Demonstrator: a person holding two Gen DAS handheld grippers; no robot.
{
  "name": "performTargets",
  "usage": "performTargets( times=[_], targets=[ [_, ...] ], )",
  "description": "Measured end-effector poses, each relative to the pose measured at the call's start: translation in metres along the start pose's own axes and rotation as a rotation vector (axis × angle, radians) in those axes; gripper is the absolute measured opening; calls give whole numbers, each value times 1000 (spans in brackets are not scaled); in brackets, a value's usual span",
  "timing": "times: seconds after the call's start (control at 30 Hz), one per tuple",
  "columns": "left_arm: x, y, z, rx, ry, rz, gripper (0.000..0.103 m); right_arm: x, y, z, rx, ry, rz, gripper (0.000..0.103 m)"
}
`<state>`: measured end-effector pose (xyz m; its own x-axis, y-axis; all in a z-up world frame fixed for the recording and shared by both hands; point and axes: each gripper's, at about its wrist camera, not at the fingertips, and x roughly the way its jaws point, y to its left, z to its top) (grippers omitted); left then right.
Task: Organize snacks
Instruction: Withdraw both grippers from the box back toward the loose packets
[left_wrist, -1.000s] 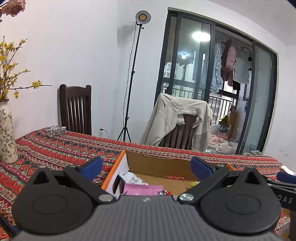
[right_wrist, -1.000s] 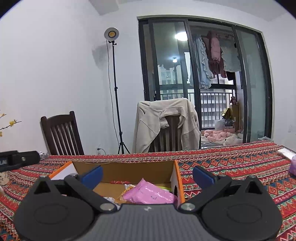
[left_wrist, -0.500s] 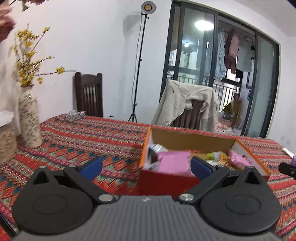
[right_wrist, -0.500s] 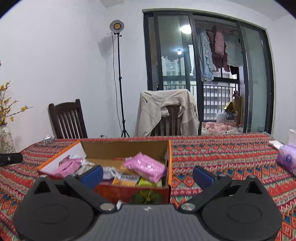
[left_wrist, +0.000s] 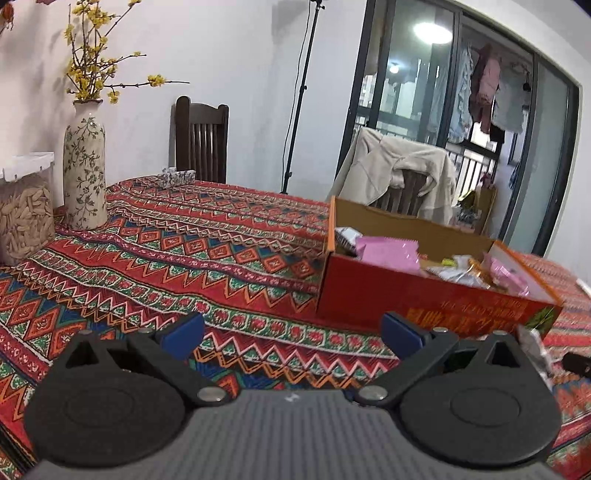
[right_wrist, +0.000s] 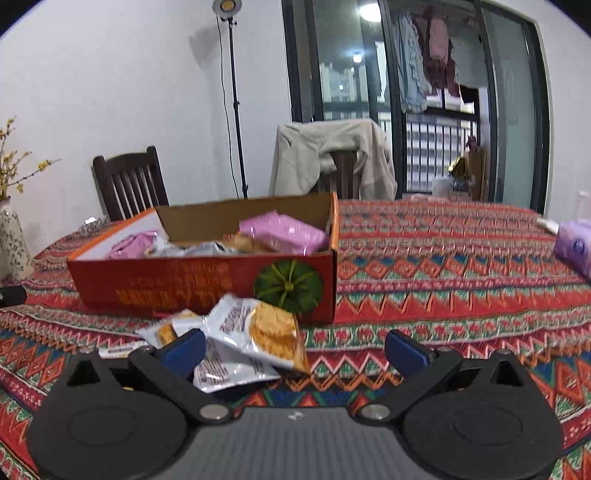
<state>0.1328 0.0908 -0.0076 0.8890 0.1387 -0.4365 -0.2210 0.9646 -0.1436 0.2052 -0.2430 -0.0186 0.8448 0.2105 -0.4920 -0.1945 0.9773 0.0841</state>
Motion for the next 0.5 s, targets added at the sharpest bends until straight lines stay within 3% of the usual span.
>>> performTargets(
  times=[0.5],
  targets=[
    [-6, -1, -3, -2, -31, -40, 103, 2, 7, 3, -25, 11, -4, 100]
  ],
)
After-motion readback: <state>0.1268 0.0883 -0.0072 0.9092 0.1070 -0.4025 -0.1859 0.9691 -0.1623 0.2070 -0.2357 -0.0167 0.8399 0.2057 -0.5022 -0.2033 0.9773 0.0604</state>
